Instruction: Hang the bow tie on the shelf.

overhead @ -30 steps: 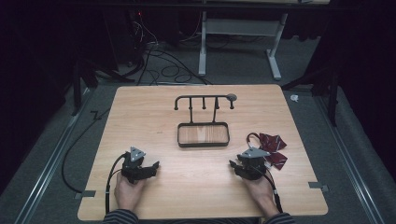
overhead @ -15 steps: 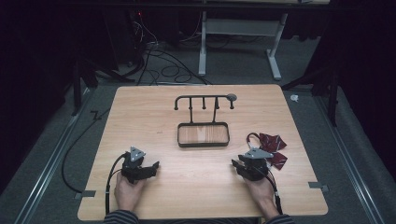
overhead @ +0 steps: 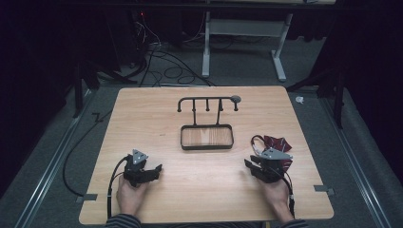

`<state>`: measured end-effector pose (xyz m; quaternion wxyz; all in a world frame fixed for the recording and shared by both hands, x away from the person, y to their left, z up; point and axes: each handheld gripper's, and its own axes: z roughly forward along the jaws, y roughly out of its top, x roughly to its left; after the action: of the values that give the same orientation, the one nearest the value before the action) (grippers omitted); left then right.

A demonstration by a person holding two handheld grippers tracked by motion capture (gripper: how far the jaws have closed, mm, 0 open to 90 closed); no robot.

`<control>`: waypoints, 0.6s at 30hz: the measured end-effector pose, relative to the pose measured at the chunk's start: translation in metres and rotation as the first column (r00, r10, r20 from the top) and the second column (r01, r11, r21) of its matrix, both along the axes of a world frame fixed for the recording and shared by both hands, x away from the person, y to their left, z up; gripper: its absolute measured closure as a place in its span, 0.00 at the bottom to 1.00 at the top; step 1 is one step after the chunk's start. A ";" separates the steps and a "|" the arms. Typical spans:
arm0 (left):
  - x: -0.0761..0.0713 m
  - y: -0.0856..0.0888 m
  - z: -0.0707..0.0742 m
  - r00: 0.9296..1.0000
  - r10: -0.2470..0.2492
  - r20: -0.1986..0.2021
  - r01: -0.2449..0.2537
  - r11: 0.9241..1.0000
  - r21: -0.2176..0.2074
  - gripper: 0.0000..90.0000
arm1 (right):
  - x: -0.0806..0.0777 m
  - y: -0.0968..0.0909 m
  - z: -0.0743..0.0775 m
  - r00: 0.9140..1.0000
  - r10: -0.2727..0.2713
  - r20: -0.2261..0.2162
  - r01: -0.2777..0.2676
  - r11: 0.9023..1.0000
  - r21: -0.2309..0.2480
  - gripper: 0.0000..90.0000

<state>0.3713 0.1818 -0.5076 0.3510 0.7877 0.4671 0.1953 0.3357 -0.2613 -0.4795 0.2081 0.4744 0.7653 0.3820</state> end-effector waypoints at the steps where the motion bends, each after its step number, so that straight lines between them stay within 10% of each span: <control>1: 0.000 0.000 0.000 1.000 0.000 0.000 0.000 1.000 0.000 0.26 | 0.000 0.000 0.000 1.000 0.000 0.000 0.000 1.000 0.000 0.75; 18: 0.000 0.000 0.000 1.000 -0.001 0.002 0.001 1.000 -0.002 0.26 | 0.019 -0.015 0.025 0.999 -0.025 0.046 0.026 0.999 -0.032 0.77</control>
<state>0.3714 0.1818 -0.5078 0.3523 0.7875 0.4665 0.1954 0.3551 -0.2766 -0.4548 0.2383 0.4718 0.7603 0.3776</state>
